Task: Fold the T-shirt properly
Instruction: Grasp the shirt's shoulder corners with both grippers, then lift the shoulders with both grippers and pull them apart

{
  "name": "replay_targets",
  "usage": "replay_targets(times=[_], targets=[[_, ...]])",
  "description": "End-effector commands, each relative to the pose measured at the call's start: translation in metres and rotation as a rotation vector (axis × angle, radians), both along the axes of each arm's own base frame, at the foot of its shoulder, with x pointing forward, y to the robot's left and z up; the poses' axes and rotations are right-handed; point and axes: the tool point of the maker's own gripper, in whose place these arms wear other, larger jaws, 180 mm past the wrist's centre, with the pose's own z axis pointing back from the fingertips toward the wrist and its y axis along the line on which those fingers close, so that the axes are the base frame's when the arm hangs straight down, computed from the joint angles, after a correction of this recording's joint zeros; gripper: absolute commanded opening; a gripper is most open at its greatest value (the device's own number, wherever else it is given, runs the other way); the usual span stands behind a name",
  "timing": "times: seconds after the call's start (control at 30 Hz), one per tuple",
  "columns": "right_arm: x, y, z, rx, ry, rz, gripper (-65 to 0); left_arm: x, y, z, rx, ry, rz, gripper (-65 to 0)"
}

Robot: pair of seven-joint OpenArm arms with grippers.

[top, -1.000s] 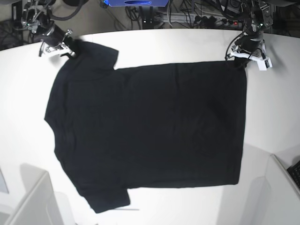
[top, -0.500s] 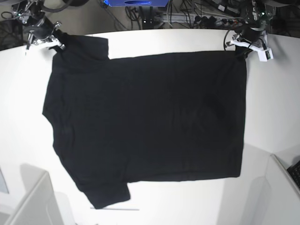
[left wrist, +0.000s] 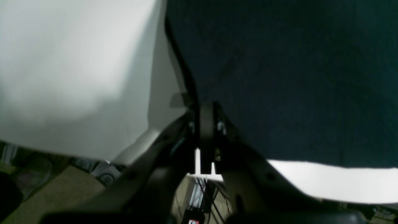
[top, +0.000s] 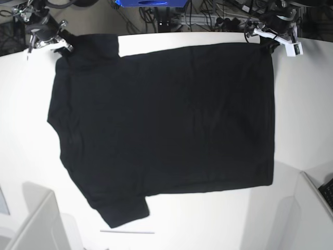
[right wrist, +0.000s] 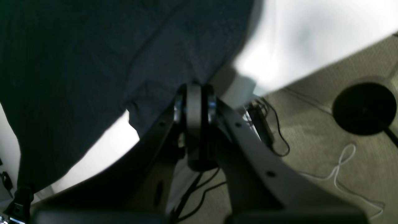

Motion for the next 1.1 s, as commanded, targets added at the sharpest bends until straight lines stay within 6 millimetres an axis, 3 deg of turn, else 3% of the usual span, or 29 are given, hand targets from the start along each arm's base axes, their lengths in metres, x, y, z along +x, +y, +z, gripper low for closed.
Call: replay_targets(times=[0.0, 0.53, 0.8, 1.07], targets=[[0.009, -0.002, 0.011, -0.011, -0.041, 0.012, -65.0, 0.013, -0.001, 0.015, 0.008, -0.063, -0.015, -65.0], [0.081, 0.02, 0.044, 0.06, -0.144, 0.122, -65.0, 0.07, 0.0, 0.04, 0.009, -0.218, -0.004, -65.0], [0.117, 0.025, 0.065, 0.076, -0.217, 0.15, -65.0, 0.093, 0.003, 0.04, -0.014, -0.184, 0.041, -65.0], [0.146, 0.009, 0.055, 0.103, -0.207, 0.124, -65.0, 0.115, 0.004, 0.054, -0.013, -0.245, 0.041, -65.0]])
